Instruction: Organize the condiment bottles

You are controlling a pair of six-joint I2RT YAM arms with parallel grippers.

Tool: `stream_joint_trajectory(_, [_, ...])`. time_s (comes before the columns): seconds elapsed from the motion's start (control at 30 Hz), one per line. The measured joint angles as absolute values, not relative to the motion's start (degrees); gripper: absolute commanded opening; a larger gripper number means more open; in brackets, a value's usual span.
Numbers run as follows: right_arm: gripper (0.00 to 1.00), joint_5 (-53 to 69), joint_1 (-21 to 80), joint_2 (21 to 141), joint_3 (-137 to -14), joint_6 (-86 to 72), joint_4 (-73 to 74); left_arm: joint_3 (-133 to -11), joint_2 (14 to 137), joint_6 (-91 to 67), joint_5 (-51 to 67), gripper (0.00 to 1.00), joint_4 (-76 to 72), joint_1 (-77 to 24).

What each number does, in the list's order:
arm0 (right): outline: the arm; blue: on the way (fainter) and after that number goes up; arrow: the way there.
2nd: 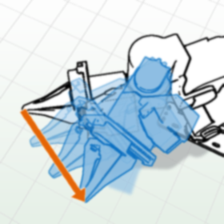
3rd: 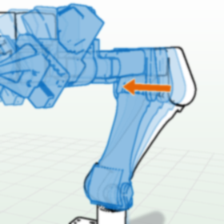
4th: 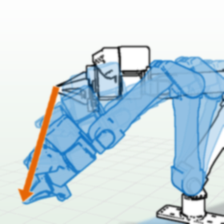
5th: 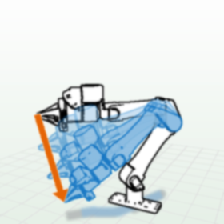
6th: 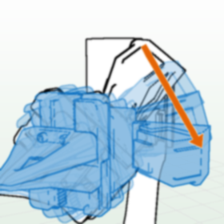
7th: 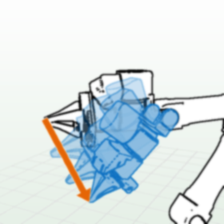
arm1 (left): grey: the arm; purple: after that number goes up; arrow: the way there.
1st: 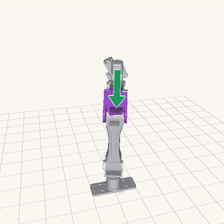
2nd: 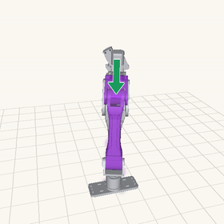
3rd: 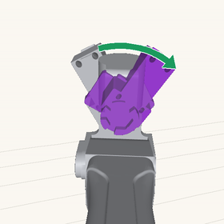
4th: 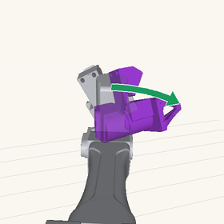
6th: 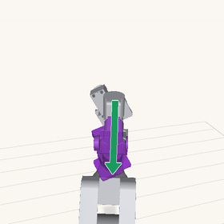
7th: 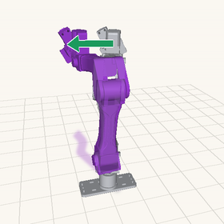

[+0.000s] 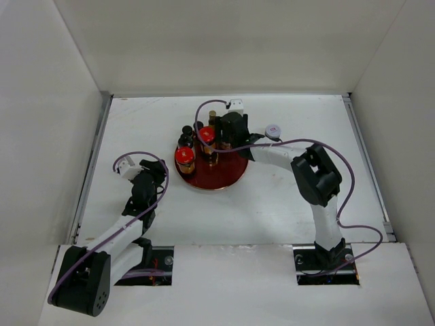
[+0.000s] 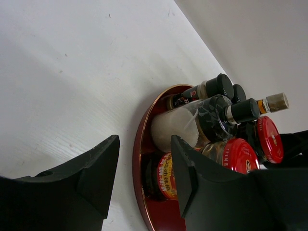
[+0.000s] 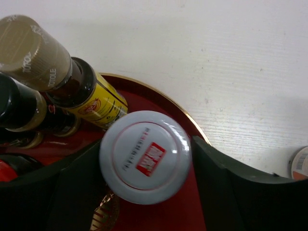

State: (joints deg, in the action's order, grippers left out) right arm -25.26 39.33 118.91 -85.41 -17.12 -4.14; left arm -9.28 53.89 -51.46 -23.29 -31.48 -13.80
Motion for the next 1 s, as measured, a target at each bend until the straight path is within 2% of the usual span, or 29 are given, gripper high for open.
stream_joint_trajectory(0.23, [0.84,-25.9,39.3,118.0,-84.6,-17.3,-5.0,-9.3,54.5,-51.5,-23.3,0.45,-31.6,-13.8])
stream_joint_trajectory(0.43, [0.81,-26.0,38.7,109.4,-78.6,-17.7,-5.0,-9.3,54.4,-51.5,-23.3,0.45,-31.6,-13.8])
stream_joint_trajectory(0.57, [0.77,-26.2,36.7,102.3,-75.0,-17.8,-5.6,-9.3,54.5,-51.5,-23.2,0.45,-31.6,-13.8])
stream_joint_trajectory(0.67, [0.69,-26.3,34.3,99.0,-73.0,-17.8,-6.3,-9.3,54.5,-51.5,-23.2,0.45,-31.6,-13.8])
stream_joint_trajectory(0.73, [0.69,-26.5,32.1,97.8,-72.1,-17.7,-6.4,-9.3,54.5,-51.5,-23.2,0.45,-31.6,-13.8])
stream_joint_trajectory(0.8, [0.73,-26.5,29.9,97.3,-71.5,-17.7,-6.4,-9.3,54.5,-51.5,-23.2,0.45,-31.6,-13.8])
stream_joint_trajectory(0.9, [0.86,-26.6,26.3,97.2,-71.3,-17.5,-4.6,-9.3,54.5,-51.5,-23.2,0.45,-31.6,-13.8])
stream_joint_trajectory(1.0, [0.90,-26.6,23.3,97.2,-71.3,-17.2,-1.5,-9.3,54.5,-51.5,-23.2,0.45,-31.6,-13.8])
